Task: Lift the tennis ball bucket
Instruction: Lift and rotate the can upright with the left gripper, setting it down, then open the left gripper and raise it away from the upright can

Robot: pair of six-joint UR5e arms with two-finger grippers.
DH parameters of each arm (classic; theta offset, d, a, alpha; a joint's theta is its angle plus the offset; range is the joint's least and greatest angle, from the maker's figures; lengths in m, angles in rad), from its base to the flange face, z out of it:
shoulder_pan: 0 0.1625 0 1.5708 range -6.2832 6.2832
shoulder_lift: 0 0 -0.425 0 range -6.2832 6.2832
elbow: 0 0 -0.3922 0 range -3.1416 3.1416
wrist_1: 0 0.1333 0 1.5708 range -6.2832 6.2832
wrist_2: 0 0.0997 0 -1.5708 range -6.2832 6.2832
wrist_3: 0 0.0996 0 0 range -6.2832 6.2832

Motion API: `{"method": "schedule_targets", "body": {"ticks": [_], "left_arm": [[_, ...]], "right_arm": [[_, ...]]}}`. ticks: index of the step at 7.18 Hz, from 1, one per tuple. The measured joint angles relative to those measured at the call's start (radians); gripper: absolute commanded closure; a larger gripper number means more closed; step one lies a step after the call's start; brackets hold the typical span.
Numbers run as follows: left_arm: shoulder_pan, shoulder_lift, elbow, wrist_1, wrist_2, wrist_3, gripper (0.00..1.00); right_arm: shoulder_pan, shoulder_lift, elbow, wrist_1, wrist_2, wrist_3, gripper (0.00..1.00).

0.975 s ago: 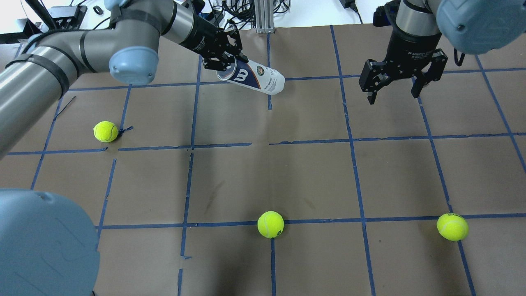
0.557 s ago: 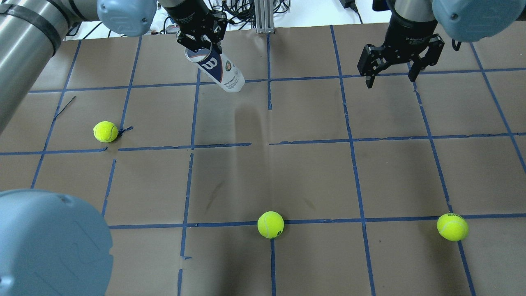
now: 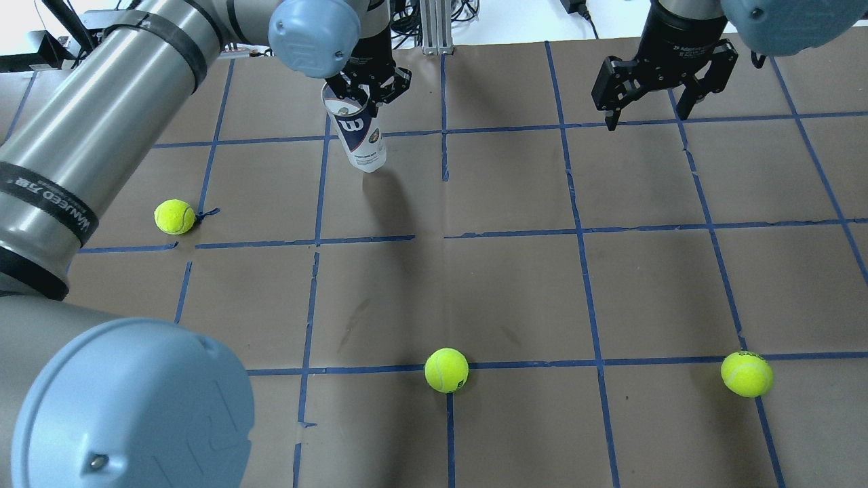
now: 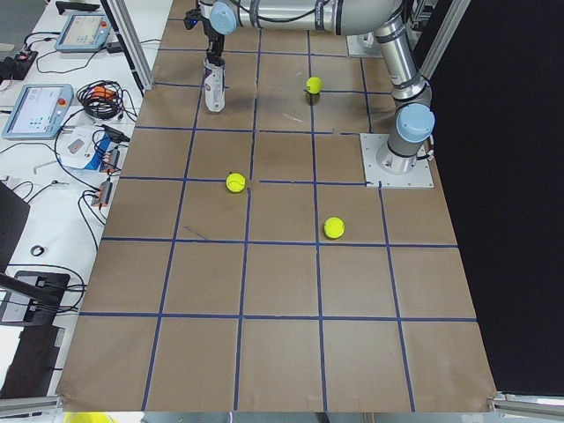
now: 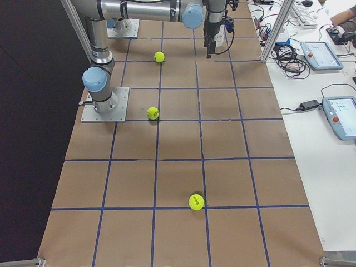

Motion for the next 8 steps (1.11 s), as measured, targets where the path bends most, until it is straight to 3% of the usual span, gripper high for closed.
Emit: {"method": "schedule_targets", "body": {"ticks": [1,4,8], "left_arm": [[-0.002,-0.01,-0.001,0.024,-0.018,0.012,0.0],[-0.002,-0.035,0.006,0.074,-0.035,0.031,0.0],[0.064,0.179,-0.017,-0.049,-0.139,0.029,0.0]], "right_arm": [[-0.003,-0.002,-0.006,-0.019,0.001,0.001,0.0],[-0.004,0.0,-0.007,-0.029,0.004,0.011,0.0],[0.002,-0.004,-0.002,-0.027,0.004,0.014,0.0]]}}
